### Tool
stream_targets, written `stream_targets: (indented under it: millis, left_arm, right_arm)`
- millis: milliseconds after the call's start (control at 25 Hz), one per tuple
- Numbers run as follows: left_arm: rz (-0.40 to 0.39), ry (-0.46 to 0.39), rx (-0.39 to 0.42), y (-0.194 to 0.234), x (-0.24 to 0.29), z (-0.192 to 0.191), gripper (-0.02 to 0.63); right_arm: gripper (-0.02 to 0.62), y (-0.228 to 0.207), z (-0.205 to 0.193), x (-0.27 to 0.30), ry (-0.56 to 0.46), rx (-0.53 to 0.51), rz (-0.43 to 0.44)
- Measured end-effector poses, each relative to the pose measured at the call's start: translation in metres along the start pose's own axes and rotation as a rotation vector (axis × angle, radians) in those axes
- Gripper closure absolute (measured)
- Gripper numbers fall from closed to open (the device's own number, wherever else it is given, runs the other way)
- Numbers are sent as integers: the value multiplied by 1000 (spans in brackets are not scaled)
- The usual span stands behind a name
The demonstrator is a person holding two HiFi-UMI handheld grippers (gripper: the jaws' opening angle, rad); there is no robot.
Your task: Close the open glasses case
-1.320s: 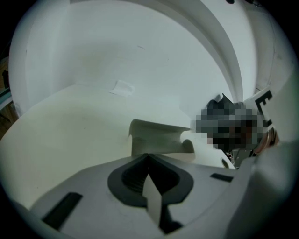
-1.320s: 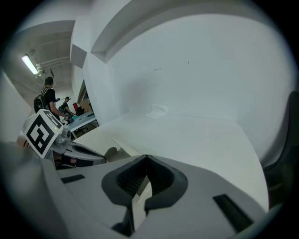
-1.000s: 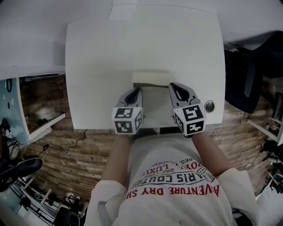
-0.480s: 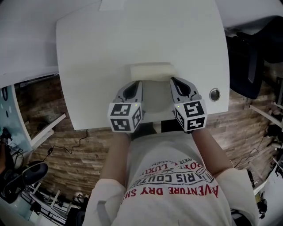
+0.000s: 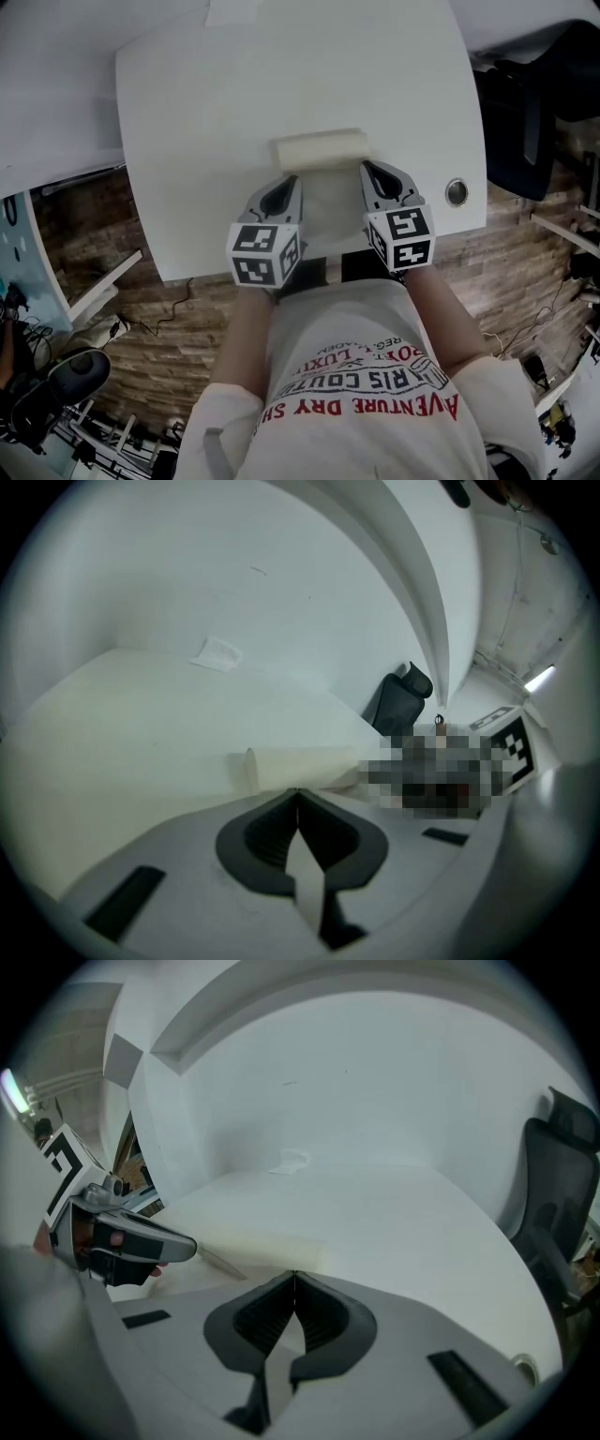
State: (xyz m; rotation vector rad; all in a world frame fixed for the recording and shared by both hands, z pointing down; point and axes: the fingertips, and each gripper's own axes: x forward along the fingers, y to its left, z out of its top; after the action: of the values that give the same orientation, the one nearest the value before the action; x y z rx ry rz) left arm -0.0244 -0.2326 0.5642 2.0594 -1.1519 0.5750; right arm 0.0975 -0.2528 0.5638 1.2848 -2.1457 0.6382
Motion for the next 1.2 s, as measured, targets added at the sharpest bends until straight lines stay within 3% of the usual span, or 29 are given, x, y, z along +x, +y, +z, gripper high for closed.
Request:
stream_targets:
  millis: [120, 360, 720, 960, 1200]
  left_arm:
    - [2, -23, 16, -2, -11, 8, 598]
    - [-12, -107, 81, -23, -33, 42, 598]
    - [-26, -340, 238, -58, -104, 117, 598]
    - [-40, -464, 313, -81, -147, 142, 598]
    - [-41, -513, 333, -82, -162, 152, 598]
  right_arm:
    - [583, 7, 14, -12, -48, -8, -3]
    - [583, 12, 74, -60, -256, -52, -30]
    - [583, 31, 134, -128, -441, -86, -40]
    - [583, 46, 156, -157, -517, -114, -24]
    - [584, 57, 167, -170, -561, -138, -9]
